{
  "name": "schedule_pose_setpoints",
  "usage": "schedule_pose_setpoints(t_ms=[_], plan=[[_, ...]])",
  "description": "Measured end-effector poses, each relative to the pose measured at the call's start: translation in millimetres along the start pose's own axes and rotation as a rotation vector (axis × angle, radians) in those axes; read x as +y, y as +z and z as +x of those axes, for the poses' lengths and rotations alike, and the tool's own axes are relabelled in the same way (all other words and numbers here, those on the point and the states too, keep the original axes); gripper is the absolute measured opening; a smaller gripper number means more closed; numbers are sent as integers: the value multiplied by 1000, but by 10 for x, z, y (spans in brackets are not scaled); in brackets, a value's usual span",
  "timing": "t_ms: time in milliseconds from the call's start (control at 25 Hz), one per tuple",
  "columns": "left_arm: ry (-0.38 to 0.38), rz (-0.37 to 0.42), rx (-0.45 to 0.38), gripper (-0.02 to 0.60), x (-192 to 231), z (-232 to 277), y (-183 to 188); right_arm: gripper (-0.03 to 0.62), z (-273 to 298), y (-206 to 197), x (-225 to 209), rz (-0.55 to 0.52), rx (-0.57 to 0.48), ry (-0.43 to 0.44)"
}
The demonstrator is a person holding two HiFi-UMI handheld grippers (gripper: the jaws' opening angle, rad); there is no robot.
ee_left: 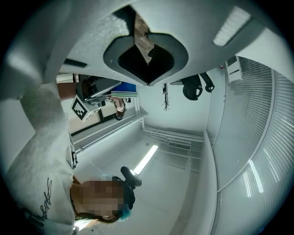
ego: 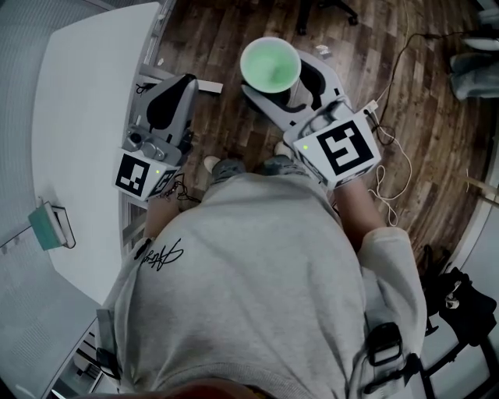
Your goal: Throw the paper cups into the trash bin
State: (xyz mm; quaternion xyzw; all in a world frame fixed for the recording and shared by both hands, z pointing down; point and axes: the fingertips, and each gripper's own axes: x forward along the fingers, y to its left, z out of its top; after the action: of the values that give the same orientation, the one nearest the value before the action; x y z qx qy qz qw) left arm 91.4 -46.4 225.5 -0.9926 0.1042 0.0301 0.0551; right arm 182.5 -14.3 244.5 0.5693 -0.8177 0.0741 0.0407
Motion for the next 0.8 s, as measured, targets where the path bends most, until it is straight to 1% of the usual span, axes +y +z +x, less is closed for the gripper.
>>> schedule_pose_setpoints(t_ms=[280,520,800], plan=[[12,-1,3,3,-266,250,-16,301,-257,-59,-190,0,1,31],[25,7,-12,3,-371,382,27,301,-404,-60,-321,1,-6,39],[-1,0,-9,3,-475,496,37,301,-470,-87,-415,20,-12,20]])
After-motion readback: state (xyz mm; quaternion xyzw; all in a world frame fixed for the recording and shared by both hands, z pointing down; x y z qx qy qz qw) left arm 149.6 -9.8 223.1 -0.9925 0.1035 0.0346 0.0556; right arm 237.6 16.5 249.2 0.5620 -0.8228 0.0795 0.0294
